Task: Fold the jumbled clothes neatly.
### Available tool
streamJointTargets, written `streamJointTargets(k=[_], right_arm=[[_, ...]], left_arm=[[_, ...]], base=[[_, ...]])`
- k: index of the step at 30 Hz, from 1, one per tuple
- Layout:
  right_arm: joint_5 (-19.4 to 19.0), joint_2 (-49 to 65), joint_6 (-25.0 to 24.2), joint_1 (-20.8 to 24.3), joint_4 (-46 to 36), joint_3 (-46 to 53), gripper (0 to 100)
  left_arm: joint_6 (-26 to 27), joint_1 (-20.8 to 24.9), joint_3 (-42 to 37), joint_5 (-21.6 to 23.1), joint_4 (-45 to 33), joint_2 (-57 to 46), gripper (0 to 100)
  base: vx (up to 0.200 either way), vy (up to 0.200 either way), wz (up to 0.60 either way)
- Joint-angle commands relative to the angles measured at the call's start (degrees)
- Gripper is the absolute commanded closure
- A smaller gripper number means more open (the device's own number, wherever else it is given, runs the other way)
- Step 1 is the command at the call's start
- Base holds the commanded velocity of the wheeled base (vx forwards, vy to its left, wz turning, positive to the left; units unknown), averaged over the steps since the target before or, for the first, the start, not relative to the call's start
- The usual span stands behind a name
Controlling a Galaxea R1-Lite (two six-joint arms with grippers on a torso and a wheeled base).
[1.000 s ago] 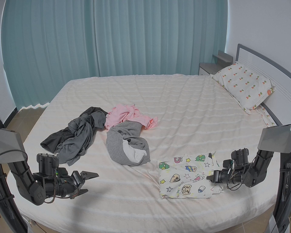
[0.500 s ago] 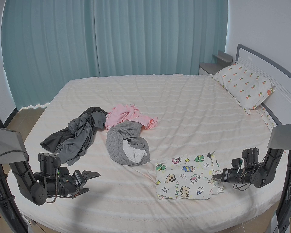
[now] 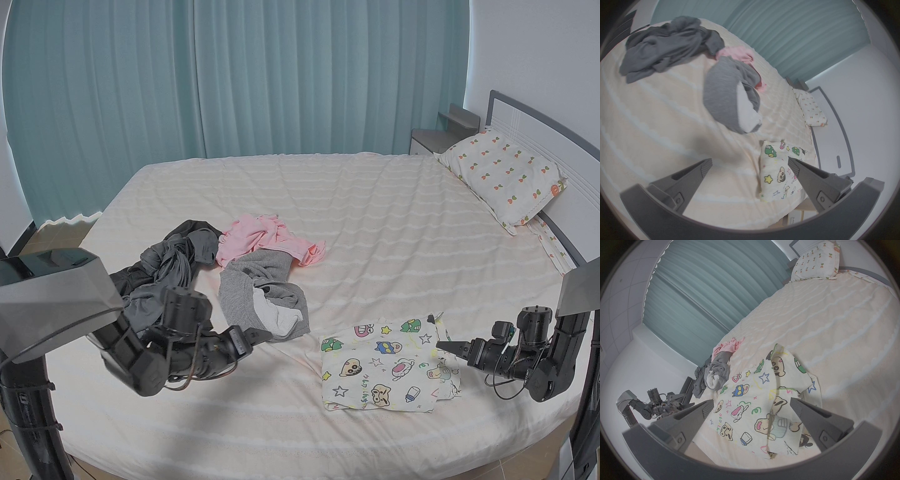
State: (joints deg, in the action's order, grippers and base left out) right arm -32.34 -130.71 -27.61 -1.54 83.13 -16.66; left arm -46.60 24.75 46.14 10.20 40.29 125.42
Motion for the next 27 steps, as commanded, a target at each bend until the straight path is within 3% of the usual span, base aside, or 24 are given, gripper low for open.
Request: streamJointTargets(k=[1, 5, 9, 15, 23, 27], right_arm=[[-1.14, -3.15, -2.62, -1.72, 6.43, 3.22, 0], [-1.14, -2.97, -2.62, -1.36, 6.43, 3.48, 0], [-1.06, -2.62, -2.53, -0.92, 6.43, 3.74, 0], [-1.14, -2.71, -2.62, -1.01, 6.43, 3.66, 0], [-1.23, -2.71, -2.71, -1.54, 6.43, 3.66, 0], [-1.32, -2.62, -2.71, -1.54, 6.43, 3.74, 0]], left_arm=[[1.96, 9.71, 19.86, 0.43, -14.89, 9.14, 0], [2.13, 9.71, 20.22, 3.95, -13.66, 10.02, 0], [1.43, 9.35, 19.86, 4.03, -13.22, 10.02, 0], [-7.27, 9.09, 20.39, 3.42, -12.96, 9.5, 0], [-10.44, 9.62, 20.04, 3.24, -13.57, 7.65, 0], [-11.05, 9.62, 19.95, 3.24, -13.48, 7.3, 0]], base=[[0.0, 0.0, 0.0], [0.0, 0.0, 0.0], [0.0, 0.0, 0.0], [0.0, 0.0, 0.0], [0.0, 0.0, 0.0], [0.0, -0.2, 0.0]])
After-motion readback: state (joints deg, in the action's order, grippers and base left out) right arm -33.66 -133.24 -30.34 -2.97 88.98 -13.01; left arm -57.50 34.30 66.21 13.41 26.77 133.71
